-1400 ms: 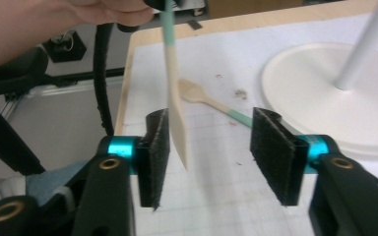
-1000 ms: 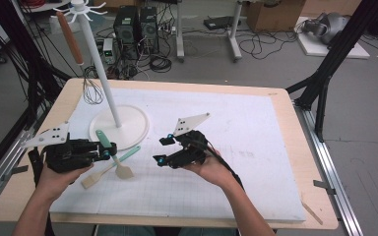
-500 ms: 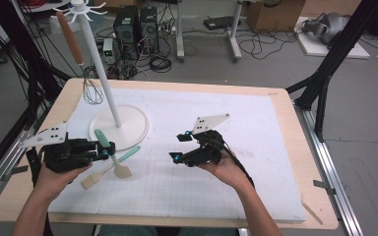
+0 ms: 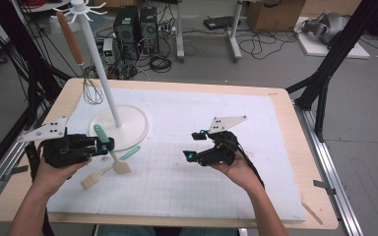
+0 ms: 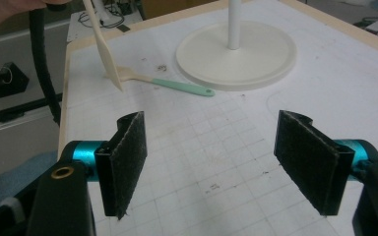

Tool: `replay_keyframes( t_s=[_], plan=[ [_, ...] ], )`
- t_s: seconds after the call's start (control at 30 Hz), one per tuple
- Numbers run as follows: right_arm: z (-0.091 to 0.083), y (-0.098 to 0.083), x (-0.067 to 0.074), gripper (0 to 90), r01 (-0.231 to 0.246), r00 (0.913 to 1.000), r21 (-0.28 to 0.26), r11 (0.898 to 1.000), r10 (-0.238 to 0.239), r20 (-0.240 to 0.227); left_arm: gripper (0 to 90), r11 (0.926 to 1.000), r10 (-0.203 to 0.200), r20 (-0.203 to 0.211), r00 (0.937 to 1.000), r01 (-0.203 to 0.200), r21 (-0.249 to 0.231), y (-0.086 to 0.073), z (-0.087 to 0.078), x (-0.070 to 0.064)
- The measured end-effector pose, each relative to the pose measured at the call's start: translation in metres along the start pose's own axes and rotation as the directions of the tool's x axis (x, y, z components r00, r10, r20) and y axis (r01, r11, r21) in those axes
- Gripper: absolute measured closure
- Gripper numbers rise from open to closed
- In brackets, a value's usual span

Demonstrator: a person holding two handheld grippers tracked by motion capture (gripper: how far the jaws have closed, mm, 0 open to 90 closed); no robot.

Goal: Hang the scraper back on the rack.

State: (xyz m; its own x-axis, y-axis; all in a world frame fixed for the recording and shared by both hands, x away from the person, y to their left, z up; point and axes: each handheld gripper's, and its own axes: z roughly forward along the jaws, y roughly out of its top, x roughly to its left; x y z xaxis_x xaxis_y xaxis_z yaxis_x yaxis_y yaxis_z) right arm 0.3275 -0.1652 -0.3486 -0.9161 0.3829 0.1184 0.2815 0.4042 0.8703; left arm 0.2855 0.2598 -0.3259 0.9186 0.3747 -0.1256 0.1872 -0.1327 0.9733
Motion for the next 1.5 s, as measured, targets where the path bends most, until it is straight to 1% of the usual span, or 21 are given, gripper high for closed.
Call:
replay_keyframes(
  t_s=[0.17, 0.27, 0.4, 0.5, 0.63, 0.7, 0.83, 0.9, 1.07, 1.2, 1.27, 1.4, 1.5],
  plan=[
    [-0.005, -0.004, -0.001, 26.6, -0.007, 0.9999, 0.001, 1.0, 0.007, 0.011, 82.6, 1.0, 0.002, -0.003, 1.0, -0.002, 0.0, 0.005, -0.002, 0.004],
    [-0.008, -0.007, -0.001, 26.1, -0.012, 0.9998, -0.004, 1.0, 0.012, 0.014, 82.6, 0.9999, 0.006, -0.01, 0.9999, -0.006, 0.009, 0.009, -0.005, 0.007],
    [-0.012, -0.009, 0.0, 25.8, -0.013, 0.9994, -0.003, 1.0, 0.013, 0.031, 82.6, 0.9999, 0.009, -0.015, 0.9999, -0.008, 0.013, 0.014, -0.007, 0.01],
    [-0.014, -0.012, 0.0, 25.3, -0.016, 0.9993, 0.0, 1.0, 0.016, 0.035, 82.6, 0.9998, 0.016, -0.011, 0.9998, -0.016, 0.013, 0.017, -0.009, 0.012],
    [-0.017, -0.012, -0.002, 25.1, -0.027, 0.999, -0.002, 1.0, 0.027, 0.037, 82.6, 0.9996, 0.018, -0.017, 0.9997, -0.018, 0.02, 0.023, -0.011, 0.015],
    [-0.019, -0.013, -0.003, 24.4, -0.024, 0.9989, 0.001, 1.0, 0.024, 0.041, 82.6, 0.9995, 0.025, -0.017, 0.9995, -0.025, 0.02, 0.027, -0.012, 0.017],
    [-0.022, -0.015, -0.005, 24.4, -0.032, 0.9983, 0.007, 0.999, 0.031, 0.049, 82.6, 0.9994, 0.029, -0.021, 0.9994, -0.029, 0.017, 0.036, -0.015, 0.022],
    [-0.024, -0.015, -0.006, 24.4, -0.032, 0.9979, 0.001, 0.999, 0.032, 0.057, 82.6, 0.9993, 0.035, -0.023, 0.9991, -0.034, 0.015, 0.041, -0.017, 0.024],
    [-0.025, -0.015, -0.007, 24.5, -0.034, 0.9977, -0.005, 0.999, 0.034, 0.059, 82.6, 0.999, 0.041, -0.022, 0.9989, -0.04, 0.021, 0.053, -0.02, 0.029],
    [-0.025, -0.013, -0.007, 24.4, -0.028, 0.9977, -0.005, 1.0, 0.028, 0.061, 82.6, 0.9991, 0.037, -0.021, 0.9991, -0.037, 0.019, 0.062, -0.021, 0.034],
    [-0.025, -0.012, -0.006, 24.4, -0.029, 0.9981, -0.003, 1.0, 0.029, 0.054, 82.6, 0.9991, 0.035, -0.027, 0.999, -0.035, 0.024, 0.066, -0.022, 0.037],
    [-0.026, -0.012, -0.007, 24.5, -0.022, 0.9979, -0.007, 1.0, 0.023, 0.06, 82.6, 0.999, 0.035, -0.03, 0.999, -0.034, 0.029, 0.074, -0.023, 0.042],
    [-0.026, -0.011, -0.007, 24.5, -0.026, 0.9982, -0.005, 1.0, 0.026, 0.054, 82.6, 0.9992, 0.03, -0.029, 0.9991, -0.03, 0.026, 0.079, -0.023, 0.046]
  ],
)
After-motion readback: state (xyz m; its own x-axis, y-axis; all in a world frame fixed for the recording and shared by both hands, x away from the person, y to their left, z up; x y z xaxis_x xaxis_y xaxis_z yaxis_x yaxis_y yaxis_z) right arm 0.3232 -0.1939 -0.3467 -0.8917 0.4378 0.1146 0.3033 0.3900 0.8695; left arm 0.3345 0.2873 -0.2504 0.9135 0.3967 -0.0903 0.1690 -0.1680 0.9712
